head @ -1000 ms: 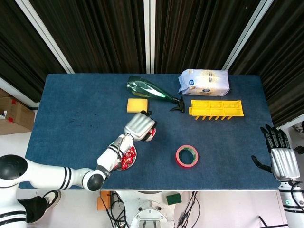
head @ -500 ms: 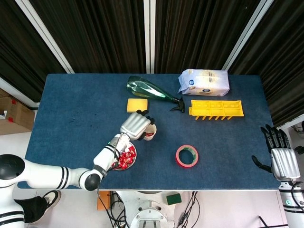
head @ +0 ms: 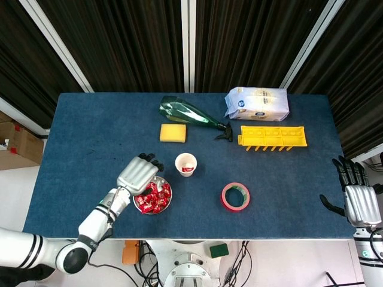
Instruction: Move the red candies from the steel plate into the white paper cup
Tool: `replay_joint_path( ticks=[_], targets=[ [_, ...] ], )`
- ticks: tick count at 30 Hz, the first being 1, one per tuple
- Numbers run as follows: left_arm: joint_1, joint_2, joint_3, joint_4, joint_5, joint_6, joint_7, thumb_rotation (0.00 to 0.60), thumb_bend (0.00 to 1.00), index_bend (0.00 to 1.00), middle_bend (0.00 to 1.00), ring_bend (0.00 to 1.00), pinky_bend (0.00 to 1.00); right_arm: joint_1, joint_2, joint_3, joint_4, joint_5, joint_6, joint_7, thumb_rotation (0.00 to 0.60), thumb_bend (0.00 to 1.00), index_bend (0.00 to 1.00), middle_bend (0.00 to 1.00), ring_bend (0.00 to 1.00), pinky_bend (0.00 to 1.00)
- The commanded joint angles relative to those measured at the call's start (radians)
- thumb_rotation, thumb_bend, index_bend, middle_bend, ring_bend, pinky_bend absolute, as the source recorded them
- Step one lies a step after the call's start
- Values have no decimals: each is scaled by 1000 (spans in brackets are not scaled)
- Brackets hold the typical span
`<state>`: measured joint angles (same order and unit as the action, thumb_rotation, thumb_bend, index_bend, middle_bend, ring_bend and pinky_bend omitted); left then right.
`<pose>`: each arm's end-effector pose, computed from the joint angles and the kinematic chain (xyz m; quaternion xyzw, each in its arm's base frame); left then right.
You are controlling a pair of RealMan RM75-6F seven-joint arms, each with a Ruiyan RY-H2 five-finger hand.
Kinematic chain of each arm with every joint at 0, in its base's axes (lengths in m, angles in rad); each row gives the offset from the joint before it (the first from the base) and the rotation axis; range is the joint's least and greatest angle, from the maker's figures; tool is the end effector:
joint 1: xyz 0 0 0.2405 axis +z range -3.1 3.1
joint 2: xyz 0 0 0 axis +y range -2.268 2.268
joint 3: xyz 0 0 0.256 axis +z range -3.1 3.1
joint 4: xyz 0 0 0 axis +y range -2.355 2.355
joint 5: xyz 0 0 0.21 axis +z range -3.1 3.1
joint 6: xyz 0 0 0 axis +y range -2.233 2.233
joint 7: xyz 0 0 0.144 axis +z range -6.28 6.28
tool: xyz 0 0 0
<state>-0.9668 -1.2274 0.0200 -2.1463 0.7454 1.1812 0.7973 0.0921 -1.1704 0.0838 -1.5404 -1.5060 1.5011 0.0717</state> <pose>-0.0869 0.2754 0.0449 -0.8188 -0.3138 -0.2622 0.4030 -0.3149 -0.1910 0.1560 0.5753 -0.3856 0.4234 0.5840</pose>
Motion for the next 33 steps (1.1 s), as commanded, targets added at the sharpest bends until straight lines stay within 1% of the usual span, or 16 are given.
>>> replay_joint_path(
  ticks=[1, 3, 5, 7, 9, 16, 24, 33],
  targets=[
    [62, -20, 65, 1, 99, 13, -19, 600, 190, 261, 262, 116, 252, -2, 0, -2, -2, -7, 7, -1, 600, 226, 0, 4, 0, 0],
    [95, -54, 91, 38, 176, 19, -48, 600, 190, 235, 216, 74, 241, -4, -4, -3, -1, -15, 15, -1, 600, 226, 0, 3, 0, 0],
    [131, -95, 112, 82, 245, 24, -85, 600, 190, 232, 204, 63, 232, -6, -8, -6, 3, -24, 21, -1, 600, 226, 0, 1, 0, 0],
    [156, -131, 118, 123, 286, 22, -115, 600, 191, 235, 204, 62, 232, -6, -9, -9, 5, -29, 21, 0, 600, 226, 0, 1, 0, 0],
    [169, -152, 119, 148, 301, 20, -124, 600, 192, 240, 204, 62, 231, -6, -9, -11, 4, -32, 20, 1, 600, 226, 0, 1, 0, 0],
    [190, -188, 112, 186, 282, -8, -94, 600, 197, 245, 204, 62, 231, -5, -6, -15, 3, -35, 15, 3, 600, 226, 0, 1, 0, 0],
    [198, -204, 96, 206, 262, -38, -73, 600, 213, 260, 209, 62, 231, -3, -6, -16, 1, -34, 9, -1, 600, 226, 0, 1, 0, 0],
    [197, -219, 78, 230, 234, -74, -56, 600, 253, 277, 233, 62, 231, -2, -6, -18, 0, -33, 5, -6, 600, 227, 0, 3, 0, 0]
  ],
)
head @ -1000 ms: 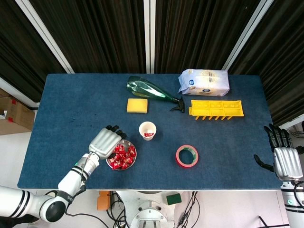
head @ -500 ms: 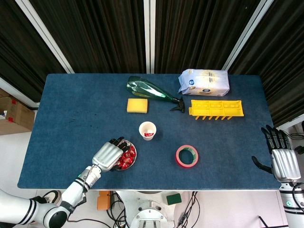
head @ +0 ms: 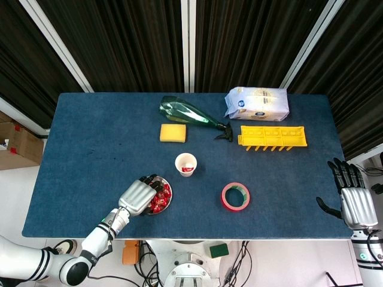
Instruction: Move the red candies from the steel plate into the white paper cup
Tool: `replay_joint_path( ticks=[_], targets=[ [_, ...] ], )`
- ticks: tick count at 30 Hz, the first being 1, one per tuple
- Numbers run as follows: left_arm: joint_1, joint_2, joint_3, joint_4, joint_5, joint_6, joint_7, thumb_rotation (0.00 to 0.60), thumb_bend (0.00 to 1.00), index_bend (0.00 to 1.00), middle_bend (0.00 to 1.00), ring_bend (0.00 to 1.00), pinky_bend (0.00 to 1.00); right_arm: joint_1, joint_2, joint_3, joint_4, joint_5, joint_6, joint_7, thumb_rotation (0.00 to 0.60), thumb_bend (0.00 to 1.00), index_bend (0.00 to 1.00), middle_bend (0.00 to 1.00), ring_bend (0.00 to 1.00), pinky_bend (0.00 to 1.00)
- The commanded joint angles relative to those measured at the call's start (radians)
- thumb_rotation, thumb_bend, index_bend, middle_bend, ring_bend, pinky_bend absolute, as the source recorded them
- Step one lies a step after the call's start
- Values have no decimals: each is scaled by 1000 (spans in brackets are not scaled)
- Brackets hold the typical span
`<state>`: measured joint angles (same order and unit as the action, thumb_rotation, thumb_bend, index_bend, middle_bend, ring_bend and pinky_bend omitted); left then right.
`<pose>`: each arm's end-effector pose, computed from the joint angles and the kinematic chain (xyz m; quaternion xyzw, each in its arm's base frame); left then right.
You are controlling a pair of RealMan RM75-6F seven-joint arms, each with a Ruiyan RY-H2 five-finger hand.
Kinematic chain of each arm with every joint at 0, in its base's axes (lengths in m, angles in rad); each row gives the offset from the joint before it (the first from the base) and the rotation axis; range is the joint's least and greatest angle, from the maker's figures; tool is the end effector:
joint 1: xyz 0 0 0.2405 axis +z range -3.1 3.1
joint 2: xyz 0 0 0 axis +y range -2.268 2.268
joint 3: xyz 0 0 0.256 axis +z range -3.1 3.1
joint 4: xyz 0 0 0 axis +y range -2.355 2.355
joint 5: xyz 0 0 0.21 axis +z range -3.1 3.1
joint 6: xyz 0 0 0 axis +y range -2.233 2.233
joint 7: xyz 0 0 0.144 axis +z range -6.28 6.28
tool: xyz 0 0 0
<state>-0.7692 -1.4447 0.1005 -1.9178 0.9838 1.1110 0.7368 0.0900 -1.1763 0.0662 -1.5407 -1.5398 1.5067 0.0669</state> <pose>-0.1356 0.2407 -0.0195 -0.8357 -0.3289 -0.2552 0.3582 -0.3114 -0.1865 0.1502 0.5879 -0.3829 0.4245 0.5723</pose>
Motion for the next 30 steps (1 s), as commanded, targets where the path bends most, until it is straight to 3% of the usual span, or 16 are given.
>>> replay_joint_path(
  ticks=[1, 17, 30],
  targets=[
    [-1, -4, -4, 3, -8, -8, 9, 600, 258, 278, 236, 62, 231, 1, 0, 0, 0, 1, -2, -2, 600, 227, 0, 3, 0, 0],
    [-14, -43, -19, 41, -55, -15, 93, 600, 307, 333, 284, 63, 230, 0, 1, 0, -1, 1, -1, -1, 600, 226, 0, 3, 0, 0],
    [-16, -77, -35, 80, -69, -10, 111, 600, 346, 473, 429, 129, 230, 1, 2, -1, -1, 2, -4, -1, 600, 227, 0, 3, 0, 0]
  ],
)
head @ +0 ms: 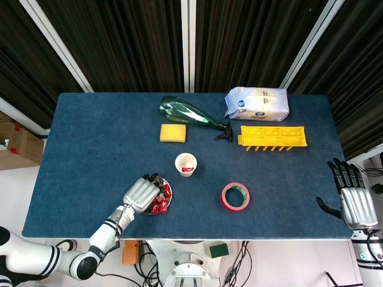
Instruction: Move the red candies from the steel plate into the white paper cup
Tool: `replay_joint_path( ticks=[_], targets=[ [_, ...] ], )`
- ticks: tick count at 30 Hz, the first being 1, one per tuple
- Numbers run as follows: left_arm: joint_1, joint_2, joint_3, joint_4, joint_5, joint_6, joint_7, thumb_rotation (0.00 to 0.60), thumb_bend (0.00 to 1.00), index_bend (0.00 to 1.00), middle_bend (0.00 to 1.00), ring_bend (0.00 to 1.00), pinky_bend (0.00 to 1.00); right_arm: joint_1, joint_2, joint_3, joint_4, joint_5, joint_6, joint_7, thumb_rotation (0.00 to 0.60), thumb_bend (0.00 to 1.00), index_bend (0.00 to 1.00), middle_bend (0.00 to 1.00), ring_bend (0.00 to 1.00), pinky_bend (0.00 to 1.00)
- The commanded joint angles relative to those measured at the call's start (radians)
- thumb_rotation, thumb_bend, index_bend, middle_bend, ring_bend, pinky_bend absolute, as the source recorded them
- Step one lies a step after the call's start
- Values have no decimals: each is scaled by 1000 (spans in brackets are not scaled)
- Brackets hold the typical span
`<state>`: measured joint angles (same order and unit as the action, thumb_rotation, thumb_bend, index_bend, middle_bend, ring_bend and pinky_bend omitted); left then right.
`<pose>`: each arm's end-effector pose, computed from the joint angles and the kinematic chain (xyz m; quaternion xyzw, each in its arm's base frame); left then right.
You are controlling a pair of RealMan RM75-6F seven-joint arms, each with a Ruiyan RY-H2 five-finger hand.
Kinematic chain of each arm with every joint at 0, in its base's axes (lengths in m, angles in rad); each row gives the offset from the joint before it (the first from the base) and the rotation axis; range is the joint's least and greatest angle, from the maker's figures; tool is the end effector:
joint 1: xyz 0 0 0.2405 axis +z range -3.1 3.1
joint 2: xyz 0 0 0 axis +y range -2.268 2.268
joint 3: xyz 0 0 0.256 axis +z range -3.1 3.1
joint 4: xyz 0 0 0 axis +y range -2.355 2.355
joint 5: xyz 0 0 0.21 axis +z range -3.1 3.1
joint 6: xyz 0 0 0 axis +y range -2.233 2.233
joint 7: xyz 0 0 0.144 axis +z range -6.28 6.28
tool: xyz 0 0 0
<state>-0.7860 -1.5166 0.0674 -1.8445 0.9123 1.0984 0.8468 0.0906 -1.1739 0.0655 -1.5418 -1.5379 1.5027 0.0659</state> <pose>-0.1347 0.2507 -0.0378 -0.8449 -0.3008 -0.2302 0.3777 -0.3118 -0.1866 0.1503 0.5888 -0.3838 0.4223 0.5724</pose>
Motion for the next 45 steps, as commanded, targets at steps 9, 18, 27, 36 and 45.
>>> replay_joint_path(
  ticks=[9, 18, 27, 36, 45],
  targets=[
    [8, -31, -15, 43, 20, 9, -11, 600, 363, 546, 509, 216, 277, 1, 2, 0, -1, 2, -3, 1, 600, 227, 0, 3, 0, 0],
    [17, -39, -30, 53, 50, 20, -32, 600, 365, 589, 567, 285, 326, 1, 5, 1, -2, 3, -3, 4, 600, 227, 0, 3, 0, 0],
    [26, -18, -43, 26, 77, 25, -51, 600, 365, 609, 588, 312, 344, 0, 5, 0, -2, 2, -1, 5, 600, 227, 0, 3, 0, 0],
    [33, 43, -58, -70, 112, 50, -53, 600, 365, 611, 591, 317, 344, 0, 6, 0, -2, 1, -1, 7, 600, 227, 0, 3, 0, 0],
    [4, 120, -117, -184, 102, 70, -6, 600, 366, 611, 591, 322, 345, 1, 5, 1, -1, 2, -2, 8, 600, 227, 0, 4, 0, 0]
  ],
)
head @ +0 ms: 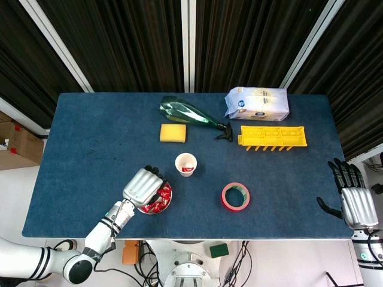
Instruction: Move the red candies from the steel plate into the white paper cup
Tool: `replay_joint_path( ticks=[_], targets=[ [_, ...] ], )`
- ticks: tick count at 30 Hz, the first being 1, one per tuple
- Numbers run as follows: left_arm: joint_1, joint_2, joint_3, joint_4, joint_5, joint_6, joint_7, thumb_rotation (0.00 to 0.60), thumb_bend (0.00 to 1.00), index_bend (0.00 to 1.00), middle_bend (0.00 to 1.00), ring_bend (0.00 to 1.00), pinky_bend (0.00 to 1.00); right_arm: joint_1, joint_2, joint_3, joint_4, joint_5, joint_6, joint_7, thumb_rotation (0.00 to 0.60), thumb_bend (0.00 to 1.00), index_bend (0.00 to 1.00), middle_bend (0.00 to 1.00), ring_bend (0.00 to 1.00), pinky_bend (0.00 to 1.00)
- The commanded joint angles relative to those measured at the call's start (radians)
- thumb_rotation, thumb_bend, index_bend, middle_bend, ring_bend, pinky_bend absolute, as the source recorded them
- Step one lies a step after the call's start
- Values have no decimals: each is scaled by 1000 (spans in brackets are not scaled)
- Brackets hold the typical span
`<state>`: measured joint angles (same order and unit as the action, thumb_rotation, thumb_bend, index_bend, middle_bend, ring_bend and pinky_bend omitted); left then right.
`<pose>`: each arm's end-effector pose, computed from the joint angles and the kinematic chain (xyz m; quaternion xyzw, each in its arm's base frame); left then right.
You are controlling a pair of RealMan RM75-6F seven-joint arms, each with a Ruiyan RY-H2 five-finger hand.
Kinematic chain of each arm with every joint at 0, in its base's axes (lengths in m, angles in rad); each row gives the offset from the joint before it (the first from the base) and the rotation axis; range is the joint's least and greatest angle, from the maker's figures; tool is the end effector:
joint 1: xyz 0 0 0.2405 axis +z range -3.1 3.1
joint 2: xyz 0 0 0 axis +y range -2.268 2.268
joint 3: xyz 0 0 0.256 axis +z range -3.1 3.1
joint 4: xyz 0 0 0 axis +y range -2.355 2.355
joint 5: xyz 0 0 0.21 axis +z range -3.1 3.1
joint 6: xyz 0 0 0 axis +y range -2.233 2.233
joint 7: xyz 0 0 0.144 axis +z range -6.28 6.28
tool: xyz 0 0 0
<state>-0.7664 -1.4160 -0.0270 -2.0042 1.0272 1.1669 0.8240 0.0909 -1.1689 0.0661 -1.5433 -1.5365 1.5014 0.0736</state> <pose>-0.0928 0.2568 0.0079 -0.8135 -0.2863 -0.3252 0.3880 -0.3121 -0.1869 0.1518 0.5878 -0.3854 0.4232 0.5717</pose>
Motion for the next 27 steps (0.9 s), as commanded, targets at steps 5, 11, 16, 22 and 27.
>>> replay_joint_path(
  ticks=[5, 11, 16, 22, 27],
  targets=[
    [-76, 30, -92, -66, -89, -25, 57, 600, 365, 611, 591, 323, 342, 2, -2, 2, 1, 4, -4, -3, 600, 227, 0, 4, 0, 0],
    [-172, -7, -171, -53, -209, -71, 80, 600, 365, 612, 591, 324, 337, 3, -1, 4, 2, 9, -7, 0, 600, 227, 0, 4, 0, 0],
    [-250, -65, -218, 29, -297, -107, 72, 600, 366, 611, 591, 327, 333, 4, 2, 5, 4, 12, -10, 7, 600, 227, 0, 4, 0, 0],
    [-310, -124, -245, 127, -356, -133, 36, 600, 365, 611, 591, 330, 329, 5, 5, 8, 6, 14, -11, 19, 600, 227, 0, 4, 0, 0],
    [-335, -151, -242, 184, -371, -151, 1, 600, 365, 611, 591, 330, 329, 7, 7, 9, 8, 16, -14, 25, 600, 227, 0, 3, 0, 0]
  ],
)
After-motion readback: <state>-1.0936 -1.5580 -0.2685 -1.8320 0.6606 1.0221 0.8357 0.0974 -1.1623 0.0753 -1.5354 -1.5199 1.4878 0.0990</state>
